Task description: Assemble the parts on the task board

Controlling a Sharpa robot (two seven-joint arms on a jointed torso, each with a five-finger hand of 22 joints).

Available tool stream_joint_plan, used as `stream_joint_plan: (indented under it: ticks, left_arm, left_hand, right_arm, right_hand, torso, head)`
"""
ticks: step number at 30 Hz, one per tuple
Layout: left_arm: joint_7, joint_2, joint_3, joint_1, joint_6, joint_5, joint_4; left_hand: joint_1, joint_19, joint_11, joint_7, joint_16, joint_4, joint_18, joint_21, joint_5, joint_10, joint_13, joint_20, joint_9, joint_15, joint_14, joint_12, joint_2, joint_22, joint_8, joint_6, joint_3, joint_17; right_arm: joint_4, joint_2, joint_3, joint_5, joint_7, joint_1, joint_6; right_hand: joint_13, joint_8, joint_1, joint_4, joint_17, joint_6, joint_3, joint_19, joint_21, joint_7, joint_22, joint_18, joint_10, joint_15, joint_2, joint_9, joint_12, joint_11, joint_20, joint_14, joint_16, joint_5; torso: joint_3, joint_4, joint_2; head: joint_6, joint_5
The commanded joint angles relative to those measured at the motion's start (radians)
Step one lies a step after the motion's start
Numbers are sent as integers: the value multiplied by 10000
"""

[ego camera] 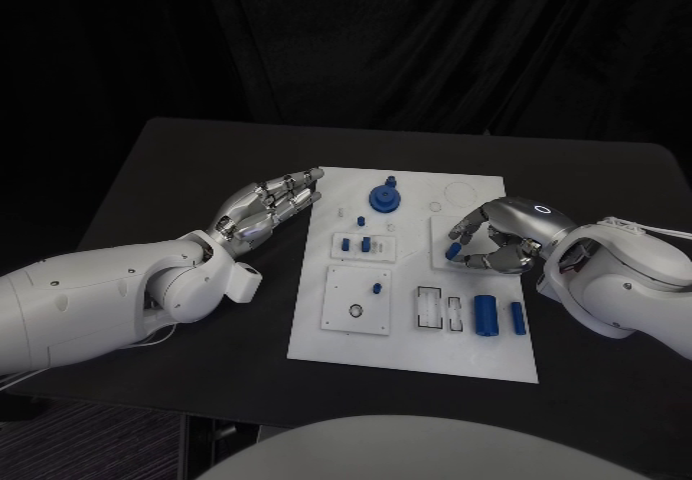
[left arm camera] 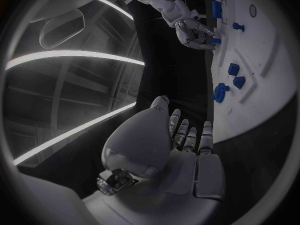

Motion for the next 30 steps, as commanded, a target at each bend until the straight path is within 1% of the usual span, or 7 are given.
stream_joint_plan:
  ticks: [1, 3, 12, 16, 24, 27, 30]
  left_arm:
    - [102, 21, 5, -20, 193, -17, 13]
    - [85, 18, 5, -22, 192, -17, 13]
    - [2, 13, 5, -27, 199, -17, 3]
    - [-33, 28, 5, -32, 216, -17, -11]
    - [-120, 49, 5, -54, 263, -17, -48]
    - [-146, 52, 5, -71, 278, -17, -62]
    - [-150, 46, 5, -93, 278, -17, -66]
  left_hand:
    - [21, -4, 38, 44, 5, -9, 191, 39, 38, -48, -9, 98, 6, 82, 17, -18, 47, 8, -4, 45, 37, 11]
    - [23, -6, 44, 53, 1, -11, 204, 38, 34, -45, -8, 111, 9, 83, 13, -11, 26, 5, 0, 59, 33, 9]
    - [23, -7, 49, 58, 0, -10, 211, 38, 31, -44, -8, 115, 10, 83, 12, -11, 21, 3, 3, 66, 32, 8]
    - [25, -4, 57, 67, 1, -10, 218, 40, 33, -43, -8, 122, 13, 85, 13, -10, 16, 8, 7, 86, 33, 9]
    - [31, -5, 74, 89, 5, -11, 232, 41, 36, -43, -8, 144, 15, 99, 18, -10, 18, 5, 11, 91, 43, 11]
    - [31, -5, 74, 89, 5, -11, 232, 41, 36, -43, -8, 144, 15, 99, 18, -10, 18, 5, 11, 91, 43, 11]
    - [31, -5, 74, 89, 5, -11, 232, 41, 36, -43, -8, 144, 15, 99, 18, -10, 18, 5, 11, 91, 43, 11]
  right_arm:
    - [4, 6, 3, -85, 7, -32, 33]
    - [9, 10, 3, -91, 49, -34, -49]
    - [-3, 107, 4, -99, 137, -41, -205]
    - [-10, 171, 4, -100, 149, -45, -207]
    - [7, 247, 4, -100, 177, -53, -233]
    - [9, 250, 4, -100, 179, -54, -242]
    - [24, 238, 5, -100, 142, -55, -245]
  right_hand:
    - [-6, 27, 190, -16, 1413, 60, 98, 289, 15, -12, 2082, -131, 111, -75, 32, 19, 47, -2, -83, 691, 11, 212]
    - [-12, 27, 310, -33, 1452, 83, 163, 316, 77, -4, 2101, -146, 169, -89, 44, 26, 60, -17, -95, 704, 41, 293]
    - [29, 12, 474, 38, 1521, 120, 263, 361, 181, 63, 2133, -168, 495, -166, 13, 43, 211, -115, -159, 730, 96, 175]
    - [32, -60, 498, 102, 1503, 12, 259, 356, 173, 163, 2129, -167, 523, -181, -51, 25, 220, -121, -185, 727, 83, -29]
    - [51, -41, 538, 133, 1526, 67, 267, 364, 194, 214, 2135, -172, 605, -189, -58, 46, 264, -130, -195, 735, 100, -212]
    - [95, 178, 706, 103, 1536, 480, 342, 376, 219, 177, 2141, -177, 745, -207, -5, 181, 343, -148, -208, 740, 107, -258]
    - [156, 444, 952, 20, 1549, 902, 456, 383, 237, 87, 2146, -180, 891, -256, 50, 372, 424, -202, -249, 747, 117, 53]
  torso:
    - [7, -3, 4]
    - [2, 3, 5]
    - [-7, -2, -5]
    - [-5, 5, -6]
    - [-2, 7, -7]
    - [-3, 4, -9]
    - [-3, 12, -6]
  head:
    - [-2, 21]
    - [-2, 21]
    - [-2, 31]
    - [-2, 30]
    - [-2, 40]
    - [-2, 58]
    - [-2, 66]
